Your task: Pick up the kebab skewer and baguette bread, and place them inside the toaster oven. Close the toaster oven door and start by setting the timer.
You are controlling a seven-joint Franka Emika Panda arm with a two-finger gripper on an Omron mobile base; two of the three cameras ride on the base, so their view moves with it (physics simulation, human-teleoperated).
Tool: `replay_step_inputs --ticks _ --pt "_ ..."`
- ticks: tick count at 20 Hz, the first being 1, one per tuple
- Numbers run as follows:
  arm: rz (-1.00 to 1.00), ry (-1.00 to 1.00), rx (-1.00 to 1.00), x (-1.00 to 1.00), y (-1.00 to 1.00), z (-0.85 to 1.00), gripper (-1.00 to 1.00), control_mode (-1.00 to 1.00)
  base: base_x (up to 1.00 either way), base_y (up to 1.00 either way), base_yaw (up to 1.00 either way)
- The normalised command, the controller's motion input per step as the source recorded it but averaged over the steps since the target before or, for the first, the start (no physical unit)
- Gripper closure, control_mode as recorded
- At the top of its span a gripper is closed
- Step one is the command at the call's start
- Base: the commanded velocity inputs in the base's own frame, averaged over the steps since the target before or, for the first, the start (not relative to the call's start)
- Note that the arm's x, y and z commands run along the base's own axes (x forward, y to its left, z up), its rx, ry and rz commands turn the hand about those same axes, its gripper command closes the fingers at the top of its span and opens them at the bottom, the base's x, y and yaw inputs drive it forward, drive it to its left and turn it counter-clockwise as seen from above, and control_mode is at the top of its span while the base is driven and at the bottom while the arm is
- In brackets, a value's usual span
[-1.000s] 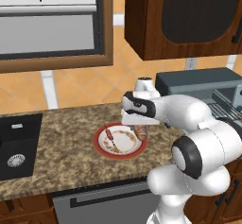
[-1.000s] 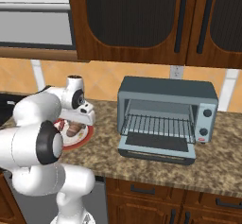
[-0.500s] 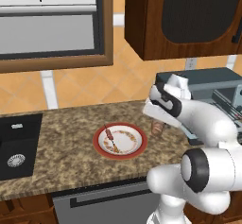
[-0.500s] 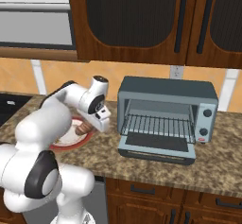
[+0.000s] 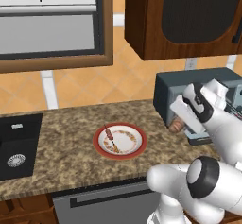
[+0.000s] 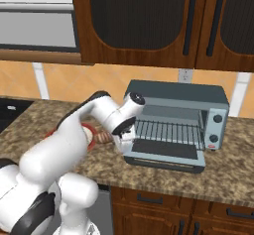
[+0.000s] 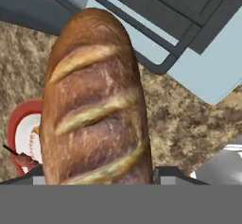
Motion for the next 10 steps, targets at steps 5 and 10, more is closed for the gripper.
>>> replay_step_inputs --ticks 5,10 --pt "-0.32 0.0 0.18 0.0 -0.86 0.02 1.0 -1.0 0.0 0.0 0.0" --pt "-0.37 0.04 0.06 0.0 -0.79 0.04 1.0 -1.0 0.0 0.0 0.0"
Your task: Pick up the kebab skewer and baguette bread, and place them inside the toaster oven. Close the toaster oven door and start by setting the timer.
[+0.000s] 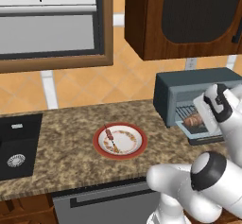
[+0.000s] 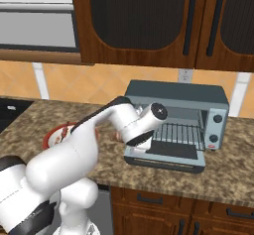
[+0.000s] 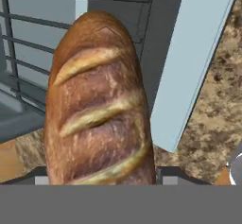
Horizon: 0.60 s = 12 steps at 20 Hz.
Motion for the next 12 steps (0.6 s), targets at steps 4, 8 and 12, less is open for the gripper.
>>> replay_step_inputs --ticks 4,8,12 --pt "-0.51 0.06 0.01 0.06 -0.59 0.0 1.0 -1.0 0.0 0.0 0.0" --pt "-0.43 0.0 0.02 0.12 -0.5 -0.06 1.0 -1.0 0.0 0.0 0.0" --pt "-0.06 -0.06 0.0 0.48 -0.15 -0.01 1.0 -1.0 0.0 0.0 0.0"
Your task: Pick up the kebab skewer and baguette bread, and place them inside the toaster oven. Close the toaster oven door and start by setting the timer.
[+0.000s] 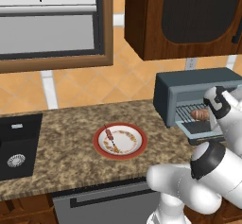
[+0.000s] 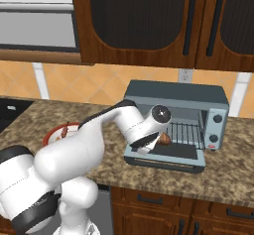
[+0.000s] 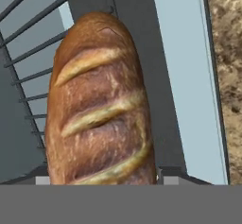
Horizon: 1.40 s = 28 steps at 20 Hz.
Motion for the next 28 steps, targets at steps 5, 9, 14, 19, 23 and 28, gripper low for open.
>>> replay_step_inputs --ticks 5,9,14,19,23,28 --pt "0.11 -0.08 -0.01 0.33 -0.29 -0.02 1.0 -1.0 0.0 0.0 0.0" --pt "-0.01 0.0 -0.01 -0.06 -0.59 0.03 1.0 -1.0 0.0 0.0 0.0" --pt "-0.06 -0.02 -0.01 0.0 -0.11 0.23 1.0 -1.0 0.0 0.0 0.0" --pt "0.0 -0.06 0.0 0.18 0.0 0.0 1.0 -1.0 0.0 0.0 0.0" --pt "0.0 -0.01 0.0 0.28 0.01 0.01 1.0 -1.0 0.0 0.0 0.0" --pt "0.0 0.0 0.0 0.22 0.01 0.0 1.0 -1.0 0.0 0.0 0.0"
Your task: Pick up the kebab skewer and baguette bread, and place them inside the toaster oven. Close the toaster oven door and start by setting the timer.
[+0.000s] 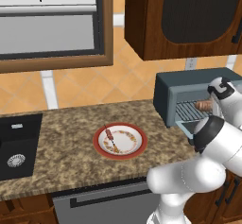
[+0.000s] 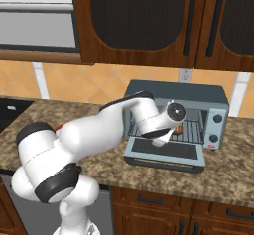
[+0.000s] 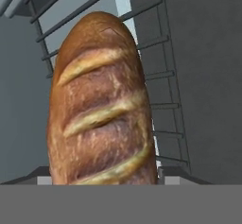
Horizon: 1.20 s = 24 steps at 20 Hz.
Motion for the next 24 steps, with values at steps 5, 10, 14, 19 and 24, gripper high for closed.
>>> replay_step_inputs --ticks 5,10,14,19,24 --pt "0.0 -0.01 0.0 0.24 0.01 0.0 1.0 -1.0 0.0 0.0 0.0" --pt "0.0 0.0 0.0 0.36 0.03 0.0 1.0 -1.0 0.0 0.0 0.0" --pt "0.0 0.0 0.0 0.2 0.0 0.0 1.0 -1.0 0.0 0.0 0.0" --pt "0.0 0.0 0.0 0.05 0.0 0.0 1.0 -1.0 0.0 0.0 0.0" --pt "0.0 0.0 0.0 0.0 0.0 0.0 -1.0 -1.0 0.0 0.0 0.0"
